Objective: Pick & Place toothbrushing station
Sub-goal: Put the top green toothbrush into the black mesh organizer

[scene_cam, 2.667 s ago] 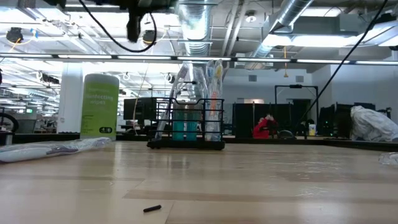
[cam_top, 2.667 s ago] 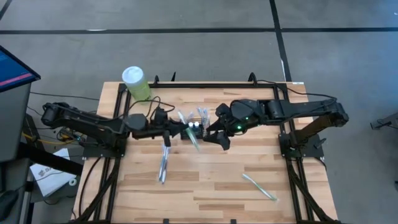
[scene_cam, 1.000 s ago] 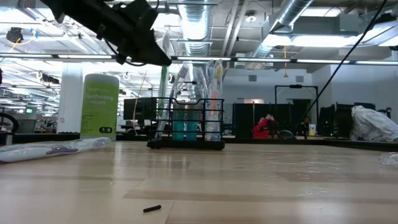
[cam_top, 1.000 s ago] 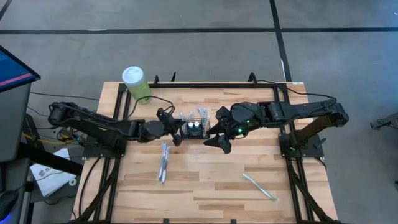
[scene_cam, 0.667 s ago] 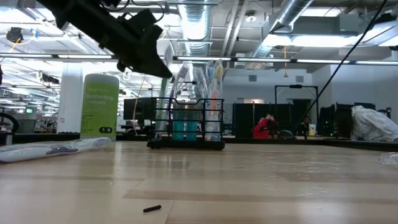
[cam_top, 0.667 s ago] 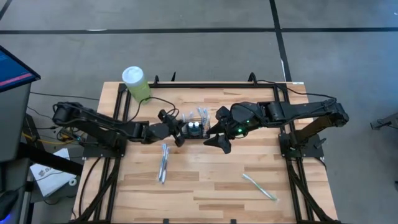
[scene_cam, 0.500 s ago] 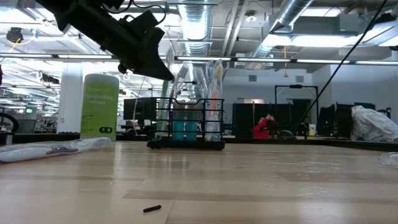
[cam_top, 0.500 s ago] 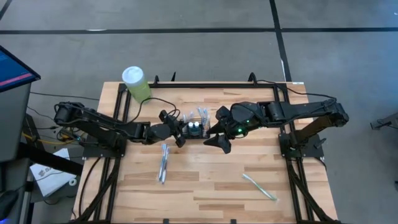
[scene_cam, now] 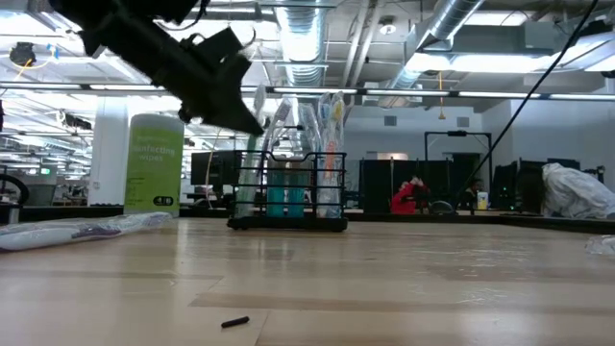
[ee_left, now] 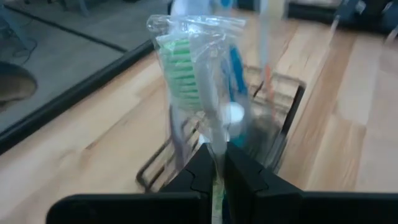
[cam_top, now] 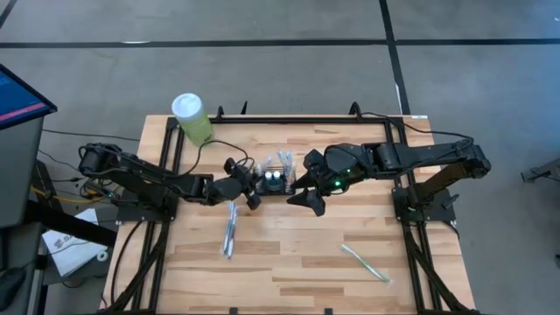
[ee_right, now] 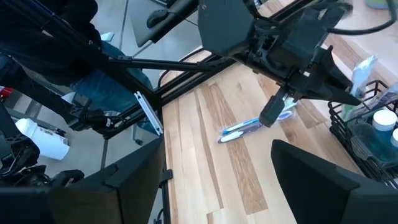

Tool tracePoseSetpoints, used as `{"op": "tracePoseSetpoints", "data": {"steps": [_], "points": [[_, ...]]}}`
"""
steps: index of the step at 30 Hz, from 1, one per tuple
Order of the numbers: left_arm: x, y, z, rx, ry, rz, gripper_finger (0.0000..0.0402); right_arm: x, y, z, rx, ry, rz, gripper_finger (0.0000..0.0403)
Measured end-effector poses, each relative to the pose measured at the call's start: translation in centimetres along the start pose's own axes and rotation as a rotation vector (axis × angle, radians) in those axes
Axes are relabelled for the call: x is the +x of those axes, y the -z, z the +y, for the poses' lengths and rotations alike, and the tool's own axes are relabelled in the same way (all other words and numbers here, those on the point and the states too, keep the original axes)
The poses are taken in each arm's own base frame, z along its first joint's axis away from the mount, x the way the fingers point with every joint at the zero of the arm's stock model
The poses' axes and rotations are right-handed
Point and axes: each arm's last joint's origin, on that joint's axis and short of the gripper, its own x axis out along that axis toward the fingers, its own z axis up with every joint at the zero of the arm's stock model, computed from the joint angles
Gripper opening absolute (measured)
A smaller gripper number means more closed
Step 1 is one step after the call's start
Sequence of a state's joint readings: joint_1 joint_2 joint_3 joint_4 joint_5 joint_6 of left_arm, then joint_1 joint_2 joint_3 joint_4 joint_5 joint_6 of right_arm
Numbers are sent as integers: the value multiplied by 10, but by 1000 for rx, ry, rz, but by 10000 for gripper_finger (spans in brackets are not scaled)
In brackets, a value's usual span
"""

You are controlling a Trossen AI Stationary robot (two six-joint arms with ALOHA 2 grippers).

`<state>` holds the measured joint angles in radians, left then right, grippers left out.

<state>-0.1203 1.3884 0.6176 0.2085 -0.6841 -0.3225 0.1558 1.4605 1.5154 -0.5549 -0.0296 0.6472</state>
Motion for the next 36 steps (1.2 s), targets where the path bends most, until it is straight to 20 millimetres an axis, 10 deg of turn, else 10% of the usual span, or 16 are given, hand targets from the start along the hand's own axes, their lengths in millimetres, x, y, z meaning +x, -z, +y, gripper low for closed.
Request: {"op": "tracePoseSetpoints", "data": {"steps": [20,36], "points": [[-2,-1,-1,-1,-6,-16,30,0,-1,-3,4,14,0,286],[-2,1,-2,-16,27,4,165,0,-3,-6,10,23,-6,286]]}}
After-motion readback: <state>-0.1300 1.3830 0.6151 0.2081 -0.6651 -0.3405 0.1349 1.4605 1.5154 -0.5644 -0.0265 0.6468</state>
